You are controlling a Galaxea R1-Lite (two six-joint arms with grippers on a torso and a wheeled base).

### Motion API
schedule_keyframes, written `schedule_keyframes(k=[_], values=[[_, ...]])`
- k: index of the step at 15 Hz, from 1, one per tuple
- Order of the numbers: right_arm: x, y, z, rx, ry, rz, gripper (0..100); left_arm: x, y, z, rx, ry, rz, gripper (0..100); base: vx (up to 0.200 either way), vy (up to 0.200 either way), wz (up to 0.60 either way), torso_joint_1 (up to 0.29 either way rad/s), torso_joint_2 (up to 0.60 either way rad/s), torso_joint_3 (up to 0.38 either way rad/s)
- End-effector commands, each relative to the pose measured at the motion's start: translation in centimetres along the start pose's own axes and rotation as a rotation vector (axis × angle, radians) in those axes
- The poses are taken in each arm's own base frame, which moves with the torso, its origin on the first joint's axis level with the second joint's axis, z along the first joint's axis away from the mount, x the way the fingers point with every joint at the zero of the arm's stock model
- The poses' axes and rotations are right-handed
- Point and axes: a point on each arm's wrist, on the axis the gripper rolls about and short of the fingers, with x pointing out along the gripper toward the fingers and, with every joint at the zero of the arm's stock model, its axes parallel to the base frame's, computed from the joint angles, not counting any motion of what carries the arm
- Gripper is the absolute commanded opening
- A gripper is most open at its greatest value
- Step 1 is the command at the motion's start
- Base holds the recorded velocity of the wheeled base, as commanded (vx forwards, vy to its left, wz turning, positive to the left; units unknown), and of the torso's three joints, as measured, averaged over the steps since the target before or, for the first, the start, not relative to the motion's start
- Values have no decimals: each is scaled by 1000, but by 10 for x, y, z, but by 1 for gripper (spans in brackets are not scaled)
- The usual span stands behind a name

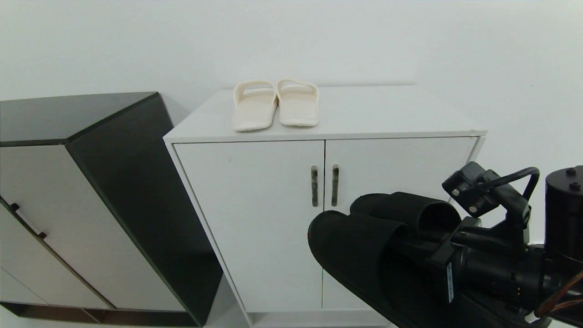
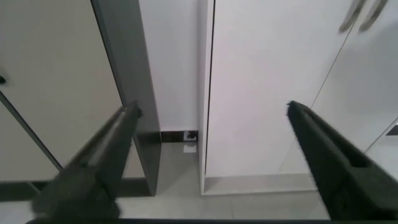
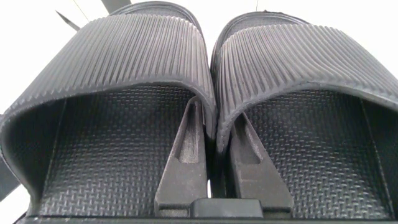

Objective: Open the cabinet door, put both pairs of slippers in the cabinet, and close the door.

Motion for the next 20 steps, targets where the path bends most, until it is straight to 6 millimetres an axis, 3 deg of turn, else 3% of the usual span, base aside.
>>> schedule_keyframes(k=[1,14,15,17,18,20], values=[[0,0,-3,-2,11,0,0,0,0,0,0,-1,0,100,0,0,0,-154,466,310],[7,4,-15,-12,50,16,0,1,0,3,60,12,-20,100,0,0,0,-70,406,333],[7,4,-16,-12,47,16,0,-1,-1,21,83,-17,-24,100,0,0,0,2,80,61],[7,6,-15,-14,36,25,0,10,-2,86,20,-20,-56,100,0,0,0,0,0,0],[6,6,-15,-15,34,26,0,19,-3,96,18,13,-101,100,0,0,0,0,0,0],[5,6,-17,-14,37,24,0,57,-7,112,3,132,-259,100,0,0,0,0,0,0]])
